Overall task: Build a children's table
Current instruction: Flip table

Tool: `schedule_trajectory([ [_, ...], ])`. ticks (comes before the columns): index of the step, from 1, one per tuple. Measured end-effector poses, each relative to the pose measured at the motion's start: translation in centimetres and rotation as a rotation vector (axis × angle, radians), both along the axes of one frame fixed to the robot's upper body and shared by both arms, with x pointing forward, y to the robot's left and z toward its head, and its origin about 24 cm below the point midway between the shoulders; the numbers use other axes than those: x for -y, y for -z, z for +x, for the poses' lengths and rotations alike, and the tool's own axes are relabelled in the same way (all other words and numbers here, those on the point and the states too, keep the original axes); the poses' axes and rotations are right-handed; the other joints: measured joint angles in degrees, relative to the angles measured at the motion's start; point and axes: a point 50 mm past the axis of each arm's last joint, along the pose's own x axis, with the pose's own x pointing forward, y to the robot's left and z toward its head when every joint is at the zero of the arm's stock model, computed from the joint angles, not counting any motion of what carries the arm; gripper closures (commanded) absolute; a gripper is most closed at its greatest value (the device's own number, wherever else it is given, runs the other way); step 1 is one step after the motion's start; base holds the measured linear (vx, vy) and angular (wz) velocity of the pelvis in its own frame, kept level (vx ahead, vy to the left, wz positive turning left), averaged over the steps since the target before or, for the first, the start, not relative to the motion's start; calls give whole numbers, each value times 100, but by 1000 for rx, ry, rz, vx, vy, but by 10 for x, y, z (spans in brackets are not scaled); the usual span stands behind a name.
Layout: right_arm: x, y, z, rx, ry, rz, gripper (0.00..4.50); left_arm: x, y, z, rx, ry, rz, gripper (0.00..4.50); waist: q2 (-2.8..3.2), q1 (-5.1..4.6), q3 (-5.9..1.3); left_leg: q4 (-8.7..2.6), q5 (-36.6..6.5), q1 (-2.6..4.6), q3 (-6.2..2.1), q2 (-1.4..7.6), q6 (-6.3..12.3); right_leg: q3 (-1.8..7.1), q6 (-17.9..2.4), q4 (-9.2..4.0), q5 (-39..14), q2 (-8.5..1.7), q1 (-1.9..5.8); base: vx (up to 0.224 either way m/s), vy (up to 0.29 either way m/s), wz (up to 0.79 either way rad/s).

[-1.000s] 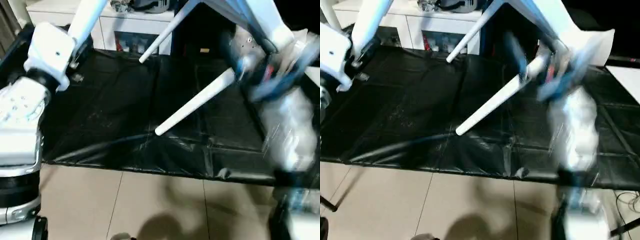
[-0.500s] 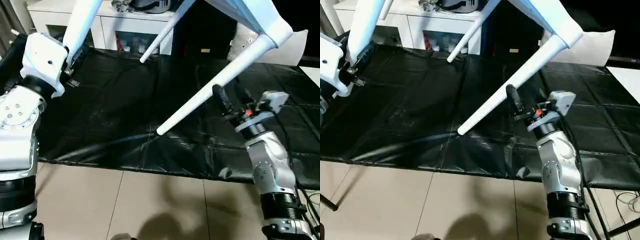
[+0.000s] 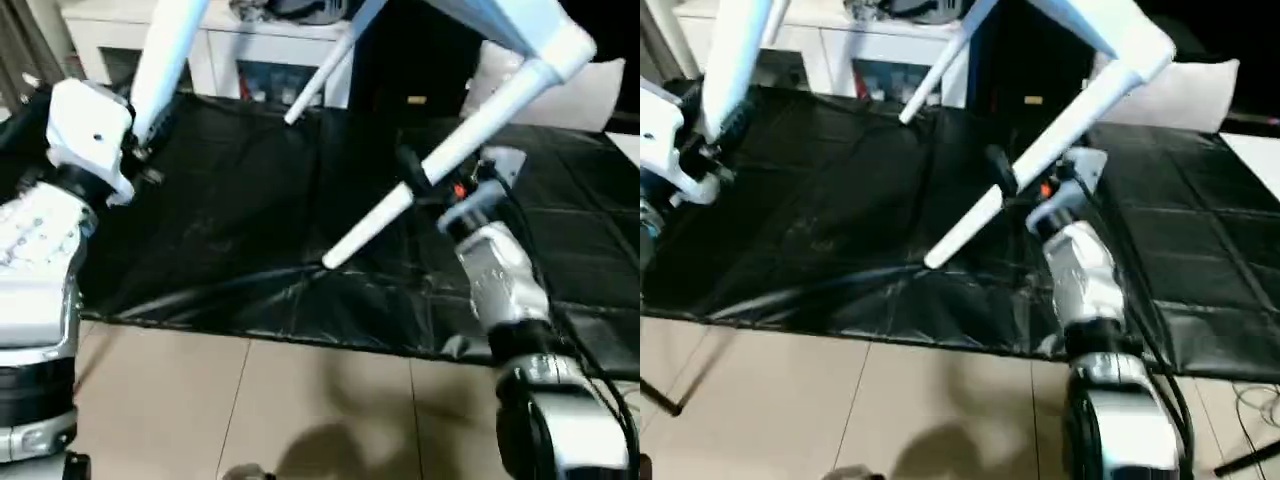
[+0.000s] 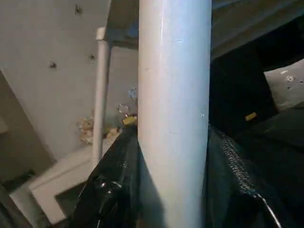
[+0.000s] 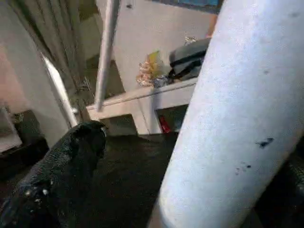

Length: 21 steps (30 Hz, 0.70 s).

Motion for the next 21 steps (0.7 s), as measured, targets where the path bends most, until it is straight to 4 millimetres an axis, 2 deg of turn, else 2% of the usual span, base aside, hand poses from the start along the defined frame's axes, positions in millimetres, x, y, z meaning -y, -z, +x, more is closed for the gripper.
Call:
schedule_trajectory([
  [5, 8, -14, -14, 109, -143, -56, 0, -13, 21, 2, -76, -45, -43, 295, -9, 59, -3, -5, 11, -37, 9, 2, 17, 5, -1, 17, 38, 0, 1, 33, -5, 1],
  [10, 5, -29, -36, 198, -286, -152, 0, -25, 55, 3, -199, -102, -106, 295, -78, 140, -15, -4, 27, -57, 20, 28, 42, 4, 19, 90, 7, 11, -26, 70, -20, 5],
  [12, -3, -36, -40, 224, -327, -161, 0, -26, 65, 2, -233, -108, -132, 295, -100, 155, -22, -4, 23, -108, 19, 37, 46, -5, 1, 99, -8, 18, -69, 59, -17, 2],
  [15, -5, -39, -47, 241, -348, -166, 0, -28, 70, 3, -254, -116, -148, 295, -119, 185, -25, 3, 33, -153, 19, 38, 85, -6, -2, 103, -9, 18, -110, 17, -4, 0],
  [21, -9, -39, -57, 233, -369, -166, 0, -33, 79, 1, -280, -142, -156, 295, -133, 196, -18, 6, 13, -146, 22, 40, 55, -4, -15, 103, -15, 17, -106, 0, 0, 0],
])
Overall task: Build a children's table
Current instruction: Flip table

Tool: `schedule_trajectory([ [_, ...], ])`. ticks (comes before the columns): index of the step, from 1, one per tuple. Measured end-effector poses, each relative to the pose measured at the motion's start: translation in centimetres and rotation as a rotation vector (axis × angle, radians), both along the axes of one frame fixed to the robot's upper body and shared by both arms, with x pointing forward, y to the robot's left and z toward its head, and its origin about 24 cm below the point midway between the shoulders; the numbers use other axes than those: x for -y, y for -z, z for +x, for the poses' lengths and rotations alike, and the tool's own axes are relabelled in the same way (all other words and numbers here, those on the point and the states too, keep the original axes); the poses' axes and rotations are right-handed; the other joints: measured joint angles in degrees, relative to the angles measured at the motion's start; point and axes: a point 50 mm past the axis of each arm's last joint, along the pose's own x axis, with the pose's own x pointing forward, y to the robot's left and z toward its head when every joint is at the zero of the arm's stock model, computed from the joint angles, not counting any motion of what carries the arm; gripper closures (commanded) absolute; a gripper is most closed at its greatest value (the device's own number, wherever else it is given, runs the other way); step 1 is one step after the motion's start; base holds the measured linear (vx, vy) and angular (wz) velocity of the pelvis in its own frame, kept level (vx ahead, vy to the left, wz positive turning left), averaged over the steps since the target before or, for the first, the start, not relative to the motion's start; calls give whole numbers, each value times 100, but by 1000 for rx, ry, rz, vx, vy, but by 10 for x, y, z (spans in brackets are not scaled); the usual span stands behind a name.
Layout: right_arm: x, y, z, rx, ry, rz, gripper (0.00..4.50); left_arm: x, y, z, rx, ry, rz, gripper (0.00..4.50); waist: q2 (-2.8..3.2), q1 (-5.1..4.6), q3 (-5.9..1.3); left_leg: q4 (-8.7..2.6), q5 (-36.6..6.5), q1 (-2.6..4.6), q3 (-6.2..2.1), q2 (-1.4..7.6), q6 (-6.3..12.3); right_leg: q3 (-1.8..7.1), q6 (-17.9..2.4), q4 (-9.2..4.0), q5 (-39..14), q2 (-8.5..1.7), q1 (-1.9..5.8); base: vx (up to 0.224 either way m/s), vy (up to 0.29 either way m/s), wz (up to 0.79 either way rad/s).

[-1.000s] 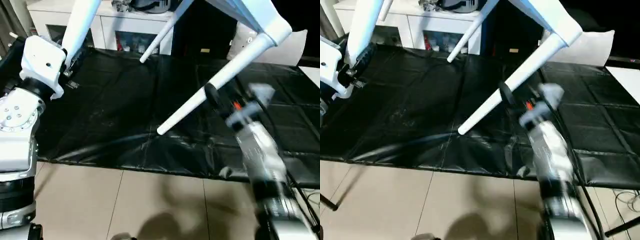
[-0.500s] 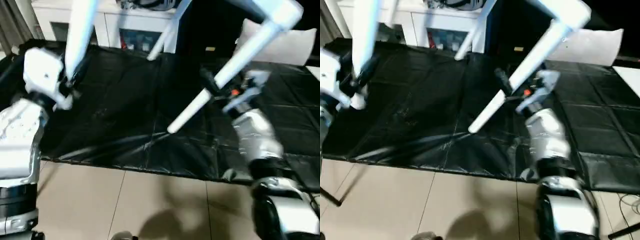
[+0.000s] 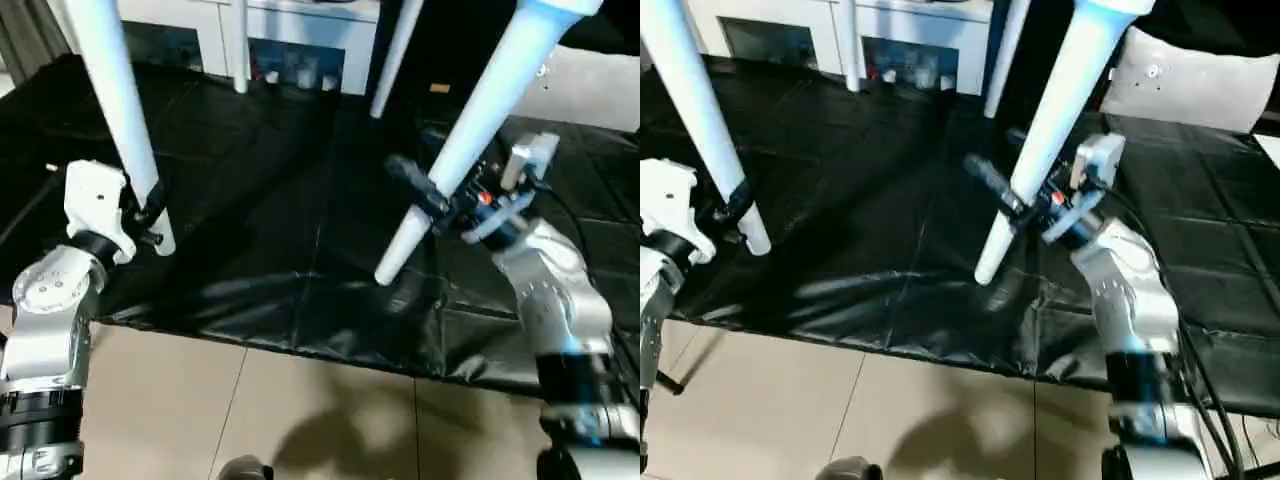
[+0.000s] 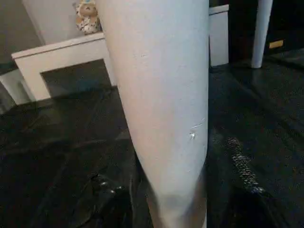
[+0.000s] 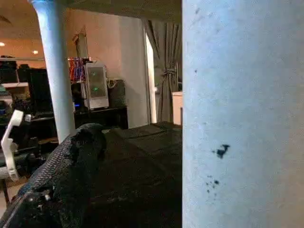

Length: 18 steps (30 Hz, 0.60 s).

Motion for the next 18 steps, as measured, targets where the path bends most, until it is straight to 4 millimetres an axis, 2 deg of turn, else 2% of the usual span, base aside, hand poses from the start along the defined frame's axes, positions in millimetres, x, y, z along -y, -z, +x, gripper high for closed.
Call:
schedule_trajectory([
  [5, -11, 2, -4, -15, -12, -9, 0, -9, 12, -6, -38, -35, -5, 295, -4, -54, -2, -4, 7, 46, 0, 2, -14, 4, -1, 17, 2, 1, 30, 0, 0, 0],
  [10, -20, 12, 1, -23, 54, -87, 0, -14, 18, -10, -47, -60, -12, 295, -49, -135, -32, -8, 15, 87, -1, 5, -29, 4, 0, 22, 1, 3, 64, 0, 0, 0],
  [11, -21, 15, 2, -37, 60, -87, 0, -14, 19, -11, -47, -64, -13, 259, -48, -146, -30, -7, 15, 104, -1, 5, -30, 5, 1, 20, 1, 2, 76, 0, 0, 0],
  [13, -24, 18, 3, -58, 81, -74, 0, -15, 23, -14, -42, -64, 1, 224, -59, -187, -29, -9, 13, 145, -1, 3, -32, 10, 40, 12, -23, 2, 113, 0, 0, 0],
  [15, -30, 23, 0, -80, 105, -43, 0, -16, 30, -20, -35, -61, 20, 220, -74, -234, -31, -14, 8, 147, -1, 2, -38, 13, 45, 1, -26, 2, 113, 0, 0, 0],
  [18, -29, 43, -10, -142, 129, -63, 0, -18, 47, -33, -63, -64, -27, 182, -76, -242, -29, -18, 8, 133, 1, 1, -38, 13, 40, -8, -23, 2, 107, 0, 0, 0],
])
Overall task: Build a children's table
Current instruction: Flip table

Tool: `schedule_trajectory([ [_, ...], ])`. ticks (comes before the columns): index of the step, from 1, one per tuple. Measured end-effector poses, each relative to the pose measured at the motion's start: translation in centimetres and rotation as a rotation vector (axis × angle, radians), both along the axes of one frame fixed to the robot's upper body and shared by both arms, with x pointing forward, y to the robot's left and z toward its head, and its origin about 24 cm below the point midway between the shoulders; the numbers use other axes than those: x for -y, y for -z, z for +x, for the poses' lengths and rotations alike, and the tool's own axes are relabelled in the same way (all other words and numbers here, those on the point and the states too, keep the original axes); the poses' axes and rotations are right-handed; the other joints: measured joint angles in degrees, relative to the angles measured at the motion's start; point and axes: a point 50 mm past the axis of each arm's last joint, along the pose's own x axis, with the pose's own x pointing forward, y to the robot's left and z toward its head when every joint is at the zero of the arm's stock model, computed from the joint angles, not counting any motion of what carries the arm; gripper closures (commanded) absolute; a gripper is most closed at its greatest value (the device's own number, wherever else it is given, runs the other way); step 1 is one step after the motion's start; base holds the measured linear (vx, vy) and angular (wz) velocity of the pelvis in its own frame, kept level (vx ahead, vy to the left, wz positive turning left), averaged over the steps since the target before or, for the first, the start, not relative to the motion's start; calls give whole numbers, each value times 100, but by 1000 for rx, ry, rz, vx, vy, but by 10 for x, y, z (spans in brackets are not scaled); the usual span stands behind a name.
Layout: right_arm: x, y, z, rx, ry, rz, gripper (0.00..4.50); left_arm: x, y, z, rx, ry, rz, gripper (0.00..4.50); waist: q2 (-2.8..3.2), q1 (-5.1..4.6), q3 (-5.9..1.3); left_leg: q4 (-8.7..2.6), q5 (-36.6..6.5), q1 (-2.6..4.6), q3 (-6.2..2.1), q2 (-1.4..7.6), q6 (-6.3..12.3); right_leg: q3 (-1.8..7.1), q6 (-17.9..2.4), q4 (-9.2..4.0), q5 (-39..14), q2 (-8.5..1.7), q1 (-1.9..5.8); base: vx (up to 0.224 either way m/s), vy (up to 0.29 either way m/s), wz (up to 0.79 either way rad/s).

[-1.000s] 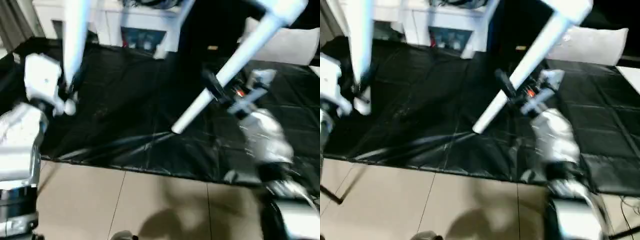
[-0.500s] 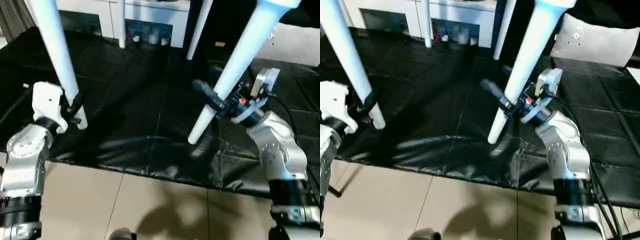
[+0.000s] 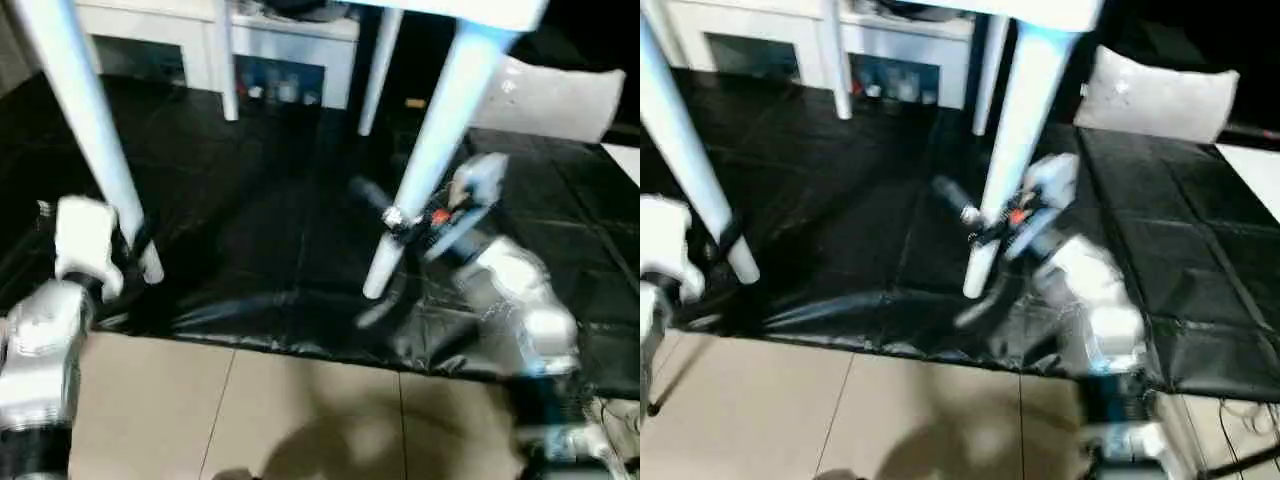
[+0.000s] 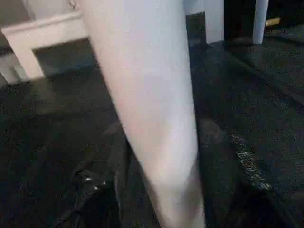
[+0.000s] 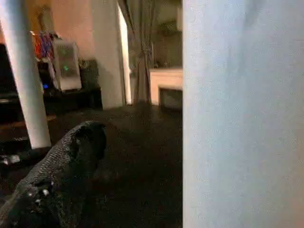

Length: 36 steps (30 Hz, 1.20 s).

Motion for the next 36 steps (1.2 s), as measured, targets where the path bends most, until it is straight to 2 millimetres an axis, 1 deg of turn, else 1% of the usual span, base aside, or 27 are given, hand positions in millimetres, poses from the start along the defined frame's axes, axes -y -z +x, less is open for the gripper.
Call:
schedule_trajectory([
  [1, 2, 6, -5, -17, 11, 0, 0, 1, 4, -5, 0, 4, -31, 182, 3, 3, 4, -1, -1, -6, 0, 0, 1, 0, -10, -1, 6, 0, -4, 0, 0, 0],
  [3, 5, 15, -14, -42, 26, 0, 0, 1, 9, -14, 5, 4, -101, 162, 7, 3, 14, -8, -6, -16, 1, 0, -1, -1, -25, -1, 15, 1, -11, 0, 0, 0],
  [5, 10, 18, -24, -47, 51, 5, 0, 5, 6, -21, 36, 28, -160, 143, 33, 10, 32, -27, -6, -22, 2, 0, -1, -2, -22, -10, 12, 2, -19, 0, 0, 0],
  [7, 18, 20, -33, -53, 82, -3, 0, 13, 0, -29, 75, 60, -215, 138, 63, 15, 51, -36, -9, -24, 4, 0, -5, -2, -22, -12, 3, 3, -21, 0, 0, 0],
  [8, 23, 21, -40, -58, 100, -6, 0, 18, -2, -35, 93, 70, -247, 130, 76, 16, 56, -42, -11, -24, 5, 0, -5, -2, -22, -17, -2, 3, -21, 0, 0, 0],
  [9, 30, 23, -51, -67, 123, -11, 0, 27, -3, -45, 114, 79, -291, 117, 86, 24, 60, -46, -22, -19, 9, 0, -4, -1, -20, -22, -12, 2, -16, 0, 0, 0],
  [10, 33, 25, -56, -82, 133, -10, 0, 32, -3, -51, 118, 85, -314, 105, 91, 25, 63, -48, -24, -17, 9, 0, -5, -1, -18, -20, -17, 3, -16, 0, 0, 0],
  [11, 36, 25, -58, -93, 146, -9, 0, 36, -3, -53, 116, 90, -325, 105, 96, 25, 67, -49, -23, -17, 9, 2, -5, -3, -18, -17, -18, 5, -18, 0, 0, 0],
  [14, 39, 23, -65, -108, 178, -2, 0, 48, -2, -59, 99, 89, -350, 94, 144, 14, 94, -52, -22, -5, 8, 5, -7, -3, 11, -13, -35, 8, -13, 0, 0, 0],
  [15, 39, 21, -69, -108, 188, -2, 0, 53, -4, -63, 93, 103, -349, 85, 152, 13, 98, -54, -22, -3, 8, 5, -7, -1, 22, -16, -42, 8, -10, 0, 0, 0],
  [16, 38, 21, -78, -121, 199, -7, 0, 69, -3, -71, 58, 141, -363, 68, 172, 5, 104, -53, -23, 7, 9, 2, -7, 4, 33, -18, -49, 7, 1, 0, 0, 0],
  [17, 36, 21, -81, -133, 200, -10, 0, 78, -1, -73, 38, 163, -374, 68, 175, -6, 106, -54, -23, 9, 10, 1, -7, 7, 36, -17, -50, 7, 1, 0, 0, 0],
  [18, 33, 21, -83, -152, 199, -14, 0, 88, -1, -73, 16, 180, -378, 68, 159, -23, 114, -58, -23, 10, 10, 2, -7, 7, 37, -13, -51, 10, -3, 0, 0, 0],
  [19, 30, 22, -85, -167, 189, -17, 0, 92, -1, -73, 11, 179, -371, 68, 143, -25, 123, -64, -22, 12, 7, 3, -9, 7, 37, -9, -51, 13, -5, 0, 0, 0],
  [22, 28, 25, -89, -208, 205, -24, 0, 89, -1, -73, 2, 139, -345, 68, 134, -98, 126, -73, -20, 20, 3, 6, -12, 8, 37, -12, -51, 21, -5, 0, 0, 0],
  [24, 28, 26, -88, -218, 218, -24, 0, 86, 0, -74, -3, 119, -330, 68, 131, -123, 128, -71, -20, 17, 2, 5, -12, 9, 37, -15, -51, 21, -7, 0, 0, 0],
  [26, 27, 26, -89, -219, 223, -28, 0, 84, 3, -77, -21, 108, -313, 68, 125, -130, 129, -67, -20, 14, 3, 3, -12, 11, 38, -19, -51, 20, -6, 0, 0, 0],
  [29, 25, 31, -98, -255, 219, -32, 0, 78, 8, -82, -50, 76, -302, 68, 85, -126, 138, -70, -24, 7, 2, 2, -16, 12, 42, -27, -54, 21, -7, 0, 0, 0],
  [34, 20, 33, -104, -275, 201, -36, 0, 74, 10, -86, -68, 69, -275, 68, 81, -122, 154, -80, -27, 6, 3, 0, -18, 13, 44, -38, -55, 21, -7, 0, 0, 0],
  [36, 21, 36, -106, -296, 206, -41, 0, 71, 11, -88, -81, 64, -271, 68, 80, -129, 183, -84, -26, 9, 3, 0, -19, 13, 44, -39, -55, 22, -7, 0, 0, 0],
])
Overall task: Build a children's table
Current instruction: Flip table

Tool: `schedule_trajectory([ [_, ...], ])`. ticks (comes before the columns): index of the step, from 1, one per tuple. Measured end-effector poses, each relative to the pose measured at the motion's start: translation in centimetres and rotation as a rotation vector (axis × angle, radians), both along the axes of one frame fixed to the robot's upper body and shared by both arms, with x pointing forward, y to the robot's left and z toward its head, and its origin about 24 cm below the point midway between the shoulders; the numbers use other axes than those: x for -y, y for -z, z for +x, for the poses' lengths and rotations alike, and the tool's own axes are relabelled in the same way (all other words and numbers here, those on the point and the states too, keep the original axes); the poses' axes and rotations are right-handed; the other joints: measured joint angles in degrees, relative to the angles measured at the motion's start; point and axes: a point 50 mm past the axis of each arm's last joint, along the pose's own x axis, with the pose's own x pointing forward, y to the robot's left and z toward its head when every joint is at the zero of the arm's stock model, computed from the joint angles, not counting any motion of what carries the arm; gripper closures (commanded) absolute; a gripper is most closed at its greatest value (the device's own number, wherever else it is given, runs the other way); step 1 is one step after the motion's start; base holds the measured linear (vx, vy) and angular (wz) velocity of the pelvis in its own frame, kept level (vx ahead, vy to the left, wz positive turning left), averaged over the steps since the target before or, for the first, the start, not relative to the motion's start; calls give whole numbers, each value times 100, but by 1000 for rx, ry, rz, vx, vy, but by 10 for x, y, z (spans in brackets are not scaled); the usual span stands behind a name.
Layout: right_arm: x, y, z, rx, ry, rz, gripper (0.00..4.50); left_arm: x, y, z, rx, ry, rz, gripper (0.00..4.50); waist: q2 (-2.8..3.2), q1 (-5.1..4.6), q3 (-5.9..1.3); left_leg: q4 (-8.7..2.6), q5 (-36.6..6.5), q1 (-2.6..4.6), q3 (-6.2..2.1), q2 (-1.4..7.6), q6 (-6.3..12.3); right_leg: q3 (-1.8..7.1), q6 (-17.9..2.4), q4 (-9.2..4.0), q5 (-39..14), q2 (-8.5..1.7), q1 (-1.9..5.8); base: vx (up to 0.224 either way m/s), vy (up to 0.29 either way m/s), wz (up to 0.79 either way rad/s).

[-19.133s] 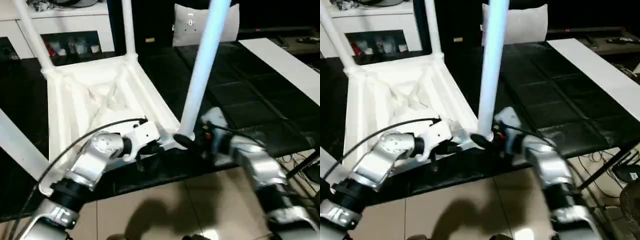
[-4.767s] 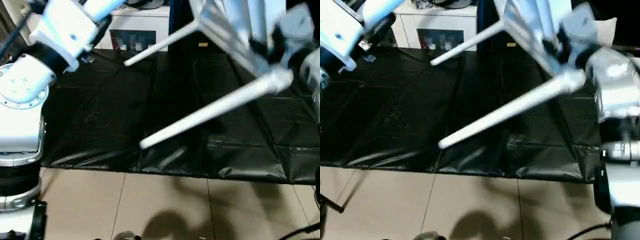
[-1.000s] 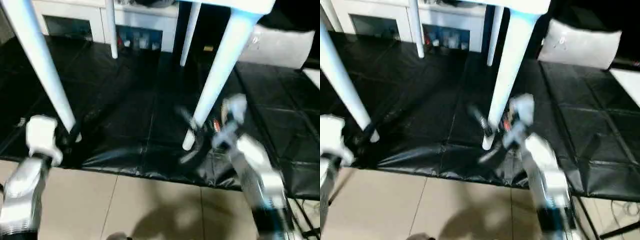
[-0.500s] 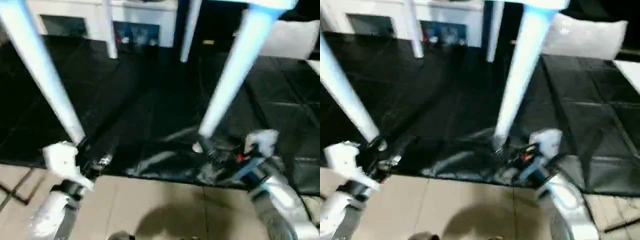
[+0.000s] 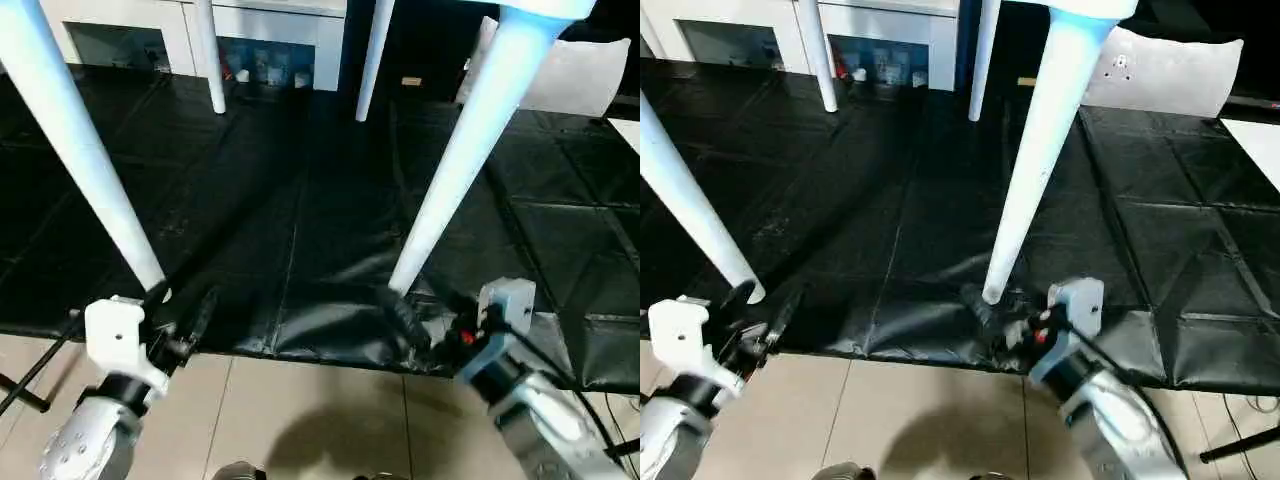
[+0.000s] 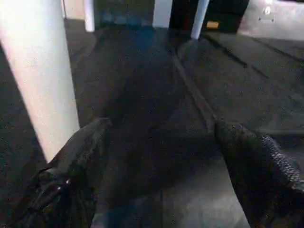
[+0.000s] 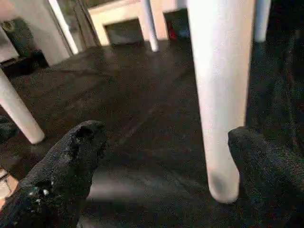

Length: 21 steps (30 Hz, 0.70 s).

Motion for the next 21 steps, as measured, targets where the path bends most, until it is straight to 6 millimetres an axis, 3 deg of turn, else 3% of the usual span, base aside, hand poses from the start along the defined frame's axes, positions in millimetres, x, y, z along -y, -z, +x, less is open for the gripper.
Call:
schedule_trajectory([
  [4, 1, 3, -4, -17, 3, -3, 0, -2, -1, -5, -10, 0, 7, 68, -11, -23, 13, 4, 5, -29, -1, 1, 1, 0, -9, 2, 11, 4, -16, 0, 0, 0],
  [8, 1, 4, -5, -22, -3, -6, 0, 2, -10, -7, 11, 20, 20, 68, -29, -53, -12, 109, 48, -242, -12, 54, 65, -10, -82, 12, 106, 56, -188, 0, 0, 0],
  [9, 0, 4, -4, -20, -8, -5, 0, 3, -11, -6, 15, 27, 22, 68, -28, -57, -11, 126, 58, -285, -15, 69, 81, -24, -89, -3, 132, 62, -211, -57, 3, -1],
  [10, 0, 5, -3, -22, -13, -1, 0, 5, -11, -5, 14, 40, 30, 68, -17, -56, -5, 125, 54, -280, -15, 80, 72, -37, -97, -31, 147, 65, -197, -57, 3, -1],
  [11, 0, 7, 0, -25, -20, 3, 0, 8, -11, -4, 14, 60, 39, 68, -3, -56, 4, 121, 35, -239, -11, 87, 42, -41, -64, -60, 128, 69, -160, -59, 10, -2],
  [13, 0, 9, 1, -20, -33, 11, 0, 12, -12, -3, 19, 97, 42, 68, 76, -83, 66, 114, 5, -85, -23, 87, 2, -50, -5, -108, 80, 66, -52, -72, 25, -9],
  [15, 2, 12, 2, -3, -31, 2, 0, 15, -11, -3, 17, 120, 36, 68, 151, -130, 107, 85, -2, 24, -59, 90, -4, -116, 8, -191, 22, 61, 91, -31, 17, -4],
  [16, 3, 12, 1, 4, -44, -1, 0, 16, -11, -1, 17, 133, 32, 68, 176, -146, 119, 72, -2, 43, -72, 98, -4, -160, 7, -216, -9, 53, 134, 0, 0, 0],
  [18, 3, 13, 1, 22, -86, 6, 0, 20, -10, 1, -2, 190, 10, 49, 197, -151, 130, 25, -2, 86, -67, 93, -4, -164, -8, -233, -36, 45, 204, 0, 0, 0],
  [21, 6, 15, -1, 36, -129, 13, 0, 32, 1, -3, -53, 271, -23, 30, 195, -159, 125, 11, -2, 138, -66, 78, -5, -171, -15, -235, -43, 23, 193, 0, 0, 0],
])
